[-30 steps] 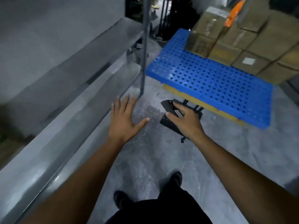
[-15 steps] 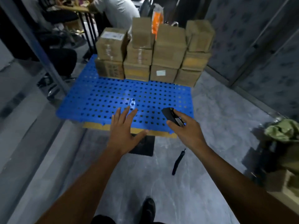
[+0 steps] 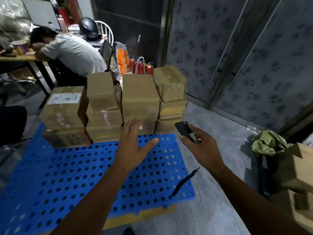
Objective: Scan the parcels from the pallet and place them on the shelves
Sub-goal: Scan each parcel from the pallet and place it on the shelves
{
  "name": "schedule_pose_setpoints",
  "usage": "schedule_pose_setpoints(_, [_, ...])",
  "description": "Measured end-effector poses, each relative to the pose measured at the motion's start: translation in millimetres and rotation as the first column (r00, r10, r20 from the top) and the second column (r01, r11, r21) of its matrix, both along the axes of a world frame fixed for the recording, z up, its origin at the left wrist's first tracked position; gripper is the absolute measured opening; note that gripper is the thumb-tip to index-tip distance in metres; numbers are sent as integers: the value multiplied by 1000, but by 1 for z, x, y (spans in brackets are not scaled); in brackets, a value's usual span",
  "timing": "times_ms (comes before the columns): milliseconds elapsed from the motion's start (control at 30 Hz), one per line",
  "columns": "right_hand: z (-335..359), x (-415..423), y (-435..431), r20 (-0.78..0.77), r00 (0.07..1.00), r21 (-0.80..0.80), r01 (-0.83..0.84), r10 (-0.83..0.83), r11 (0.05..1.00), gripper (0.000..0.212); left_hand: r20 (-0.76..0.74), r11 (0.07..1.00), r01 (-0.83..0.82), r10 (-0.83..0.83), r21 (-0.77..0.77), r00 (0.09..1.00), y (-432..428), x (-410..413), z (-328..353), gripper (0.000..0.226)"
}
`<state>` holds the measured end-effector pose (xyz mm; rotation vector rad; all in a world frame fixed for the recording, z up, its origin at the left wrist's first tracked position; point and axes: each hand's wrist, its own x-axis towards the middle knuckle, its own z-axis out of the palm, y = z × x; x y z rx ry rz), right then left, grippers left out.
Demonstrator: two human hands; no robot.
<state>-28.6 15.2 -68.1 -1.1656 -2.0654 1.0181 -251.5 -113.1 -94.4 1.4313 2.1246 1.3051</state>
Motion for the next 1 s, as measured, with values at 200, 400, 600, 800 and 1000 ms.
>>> schedule_pose_setpoints(200, [31,-30,70,-25,989,190,146,-144,971,57,20,994,100,-101,48,995,106,-29,31,80])
schedule_pose_setpoints(400, [29,-30,127,22,979,224,194,-204,955,59,72,995,58,-64,76,995,204,-33,46,77])
schedule_pose_setpoints(600, [9,-21,183,20,995,161,95,-99,982,55,-24,999,-24,25,41,999,264,-32,32,89])
schedule_pose_setpoints(800, [-6,-14,232,0,998,130,-60,61,990,58,-50,984,-177,176,-6,983,289,-23,18,97])
schedule_pose_setpoints(1000, [-25,2,248,-25,990,38,-135,136,990,58,-62,951,-270,281,150,958,284,-6,13,79])
